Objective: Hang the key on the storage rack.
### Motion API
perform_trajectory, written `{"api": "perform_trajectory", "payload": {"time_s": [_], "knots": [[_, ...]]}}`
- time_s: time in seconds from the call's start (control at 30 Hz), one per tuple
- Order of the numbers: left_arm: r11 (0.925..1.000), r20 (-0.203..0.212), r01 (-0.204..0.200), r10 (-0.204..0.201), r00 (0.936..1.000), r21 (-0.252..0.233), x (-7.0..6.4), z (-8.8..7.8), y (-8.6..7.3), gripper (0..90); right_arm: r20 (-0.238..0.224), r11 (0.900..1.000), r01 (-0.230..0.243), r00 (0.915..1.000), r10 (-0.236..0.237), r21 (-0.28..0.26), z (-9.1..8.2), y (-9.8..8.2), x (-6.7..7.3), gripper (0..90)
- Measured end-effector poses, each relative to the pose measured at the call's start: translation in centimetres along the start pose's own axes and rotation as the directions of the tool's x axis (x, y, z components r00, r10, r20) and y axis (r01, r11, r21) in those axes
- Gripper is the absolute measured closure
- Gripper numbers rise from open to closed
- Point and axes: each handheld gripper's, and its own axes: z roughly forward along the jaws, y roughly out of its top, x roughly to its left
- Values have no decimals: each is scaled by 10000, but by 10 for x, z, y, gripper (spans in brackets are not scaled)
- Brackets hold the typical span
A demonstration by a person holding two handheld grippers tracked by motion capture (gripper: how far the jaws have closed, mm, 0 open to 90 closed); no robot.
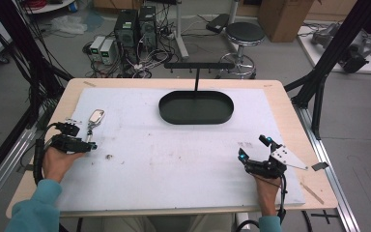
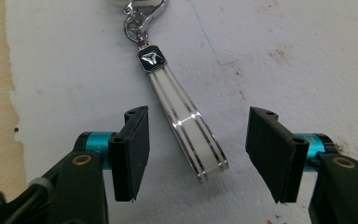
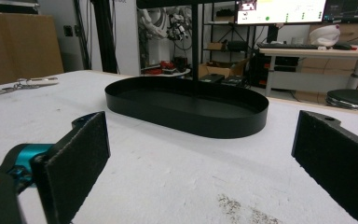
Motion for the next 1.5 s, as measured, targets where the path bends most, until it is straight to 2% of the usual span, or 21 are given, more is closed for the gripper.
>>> {"api": "perform_trajectory", "payload": {"time_s": [0.4, 0.57, 0.73, 0.8, 0.93, 0.97, 1.23, 1.33, 1.47, 1.5], "knots": [[9986, -407, 390, -375, 9985, 355, -6, 3, -2, 522, 13, 10000, 8, 10000, -8, -12, 0, 0, 0, 35], [9977, -480, 567, -549, 9973, 377, -7, 4, -2, 582, 7, 10000, -5, 10000, 5, -14, 0, 0, 0, 35], [9967, -487, 566, -537, 9974, 586, -6, 6, -1, 620, 10, 10000, 0, 10000, 0, -12, 0, 0, 0, 35], [9957, -529, 753, -724, 9960, 537, -5, 7, -1, 640, 6, 10000, -6, 10000, 6, -11, 0, 0, 0, 35], [9951, -645, 818, -782, 9949, 562, -2, 7, -1, 705, 11, 10000, -6, 10000, 6, -2, 0, 0, 0, 35], [9953, -669, 862, -832, 9943, 435, -3, 8, -2, 726, 4, 10000, 9, 10000, -9, 0, 0, 0, 0, 35], [9978, -618, 582, -561, 9965, 316, -1, 7, -3, 739, 5, 10000, -9, 10000, 9, -1, 0, 0, 0, 35], [9983, -510, 566, -558, 9971, 148, 1, 6, -3, 740, 12, 10000, -8, 10000, 8, -9, 0, 0, 0, 35], [9997, -534, 250, -254, 9983, -82, 1, 3, -4, 741, 13, 9999, -127, 9999, 127, 10, 0, 0, 0, 35], [9995, -457, 276, -282, 9986, -126, 1, 2, -4, 741, 13, 9999, -127, 9999, 127, 10, 0, 0, 0, 35]]}}
